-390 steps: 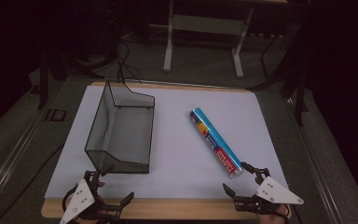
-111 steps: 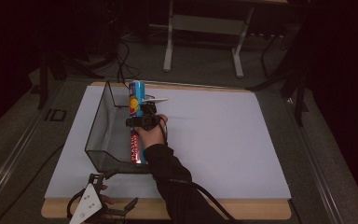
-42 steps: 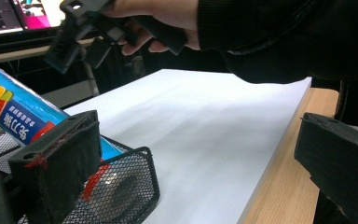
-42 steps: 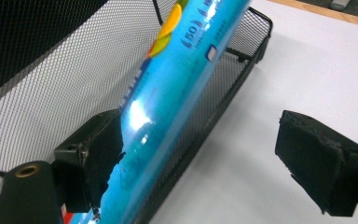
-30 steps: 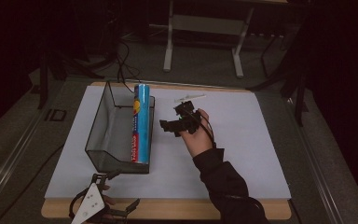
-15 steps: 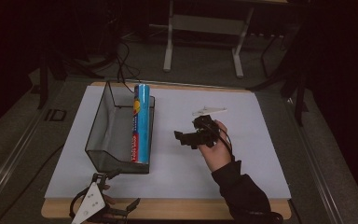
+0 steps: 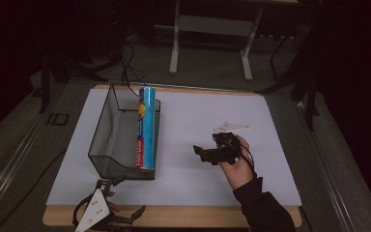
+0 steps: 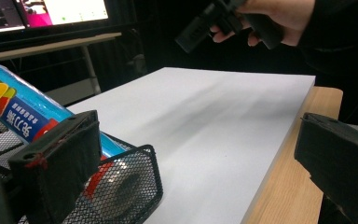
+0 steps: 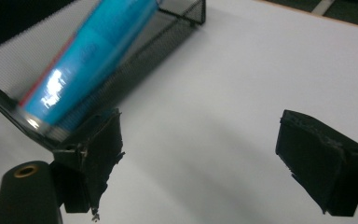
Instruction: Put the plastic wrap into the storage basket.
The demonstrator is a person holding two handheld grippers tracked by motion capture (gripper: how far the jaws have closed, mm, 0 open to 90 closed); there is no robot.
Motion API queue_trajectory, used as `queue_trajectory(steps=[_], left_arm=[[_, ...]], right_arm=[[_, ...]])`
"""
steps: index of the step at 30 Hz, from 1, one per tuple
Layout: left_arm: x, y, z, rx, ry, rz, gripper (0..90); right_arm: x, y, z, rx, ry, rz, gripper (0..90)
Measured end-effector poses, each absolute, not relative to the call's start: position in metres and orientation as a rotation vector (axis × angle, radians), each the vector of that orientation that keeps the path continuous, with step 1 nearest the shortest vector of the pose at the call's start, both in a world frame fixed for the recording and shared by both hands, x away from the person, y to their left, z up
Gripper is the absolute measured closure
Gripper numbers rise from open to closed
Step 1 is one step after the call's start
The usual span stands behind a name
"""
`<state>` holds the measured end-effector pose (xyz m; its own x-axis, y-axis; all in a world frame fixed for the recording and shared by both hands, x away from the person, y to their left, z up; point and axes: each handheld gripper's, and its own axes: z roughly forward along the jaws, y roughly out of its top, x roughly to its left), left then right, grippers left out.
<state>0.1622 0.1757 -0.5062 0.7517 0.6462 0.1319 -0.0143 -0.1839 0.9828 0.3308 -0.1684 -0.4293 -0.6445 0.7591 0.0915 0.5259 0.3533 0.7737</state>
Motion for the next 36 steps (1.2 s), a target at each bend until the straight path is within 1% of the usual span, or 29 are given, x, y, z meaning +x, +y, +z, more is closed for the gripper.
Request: queue_trajectory(steps=[8, 21, 36], left_arm=[[0.163, 0.175, -0.507, 1.671, 0.511, 0.639, 1.2], [0.163, 0.175, -0.507, 1.673, 0.512, 0.639, 1.2], [0.163, 0.175, -0.507, 1.679, 0.502, 0.635, 1.2]], right_arm=[[0.321, -0.191, -0.448, 1.166, 2.319, 1.187, 14.2], [0.315, -0.210, -0.473, 1.168, 2.307, 1.174, 14.2], [0.316, -0.213, -0.483, 1.143, 2.288, 1.139, 14.2]])
